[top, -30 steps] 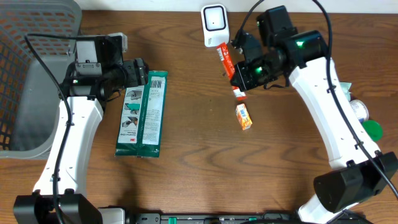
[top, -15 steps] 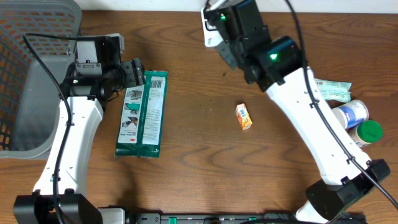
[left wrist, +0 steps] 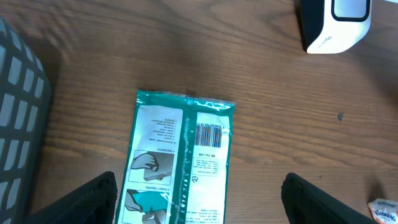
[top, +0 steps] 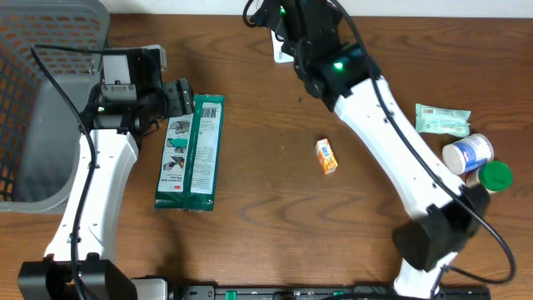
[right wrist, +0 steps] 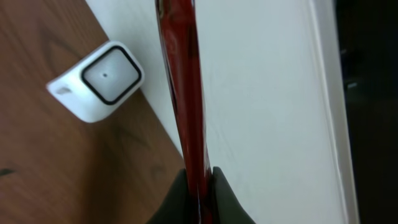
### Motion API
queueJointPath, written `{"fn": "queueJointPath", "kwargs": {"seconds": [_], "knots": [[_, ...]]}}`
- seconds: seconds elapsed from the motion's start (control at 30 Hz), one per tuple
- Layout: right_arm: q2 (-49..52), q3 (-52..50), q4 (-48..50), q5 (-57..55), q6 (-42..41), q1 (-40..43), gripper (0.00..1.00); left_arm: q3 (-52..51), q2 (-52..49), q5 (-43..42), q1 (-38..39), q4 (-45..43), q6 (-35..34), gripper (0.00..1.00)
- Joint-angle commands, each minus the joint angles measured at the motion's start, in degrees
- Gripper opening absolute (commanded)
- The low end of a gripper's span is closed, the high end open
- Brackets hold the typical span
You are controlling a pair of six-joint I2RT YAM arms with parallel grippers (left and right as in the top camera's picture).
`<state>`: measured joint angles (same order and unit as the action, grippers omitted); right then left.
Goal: Scan the item barcode
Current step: 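Raise the red stick with the right gripper up against the scanner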
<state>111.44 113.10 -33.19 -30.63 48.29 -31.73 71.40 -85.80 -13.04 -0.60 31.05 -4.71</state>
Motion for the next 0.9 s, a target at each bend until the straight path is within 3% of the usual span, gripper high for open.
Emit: {"fn": "queueJointPath", "kwargs": {"seconds": [0.0,0.33,0.5,0.67,0.87], "knots": [[5.2,0.8,2.7,-2.4,7.4,1.6,0.01,0.8,0.2,0.9,-0.1,0.0,-0.1,0.83],[19.7,0.8,16.0,-1.5,8.5,7.3,0.01,0.8,0.2,0.9,-0.1,0.0,-0.1,0.83],[24.9,0.8,16.9,7.7,7.6,9.2,0.01,0.8,0.2,0.9,-0.1,0.0,-0.1,0.83],[27.5,0.8,21.9,10.1,0.0,10.2,0.01,0.8,0.2,0.9,-0.1,0.0,-0.1,0.83],[27.9,0.8,22.3,12.3,-0.1,11.0,0.01,0.8,0.2,0.9,-0.1,0.0,-0.1,0.83]]}}
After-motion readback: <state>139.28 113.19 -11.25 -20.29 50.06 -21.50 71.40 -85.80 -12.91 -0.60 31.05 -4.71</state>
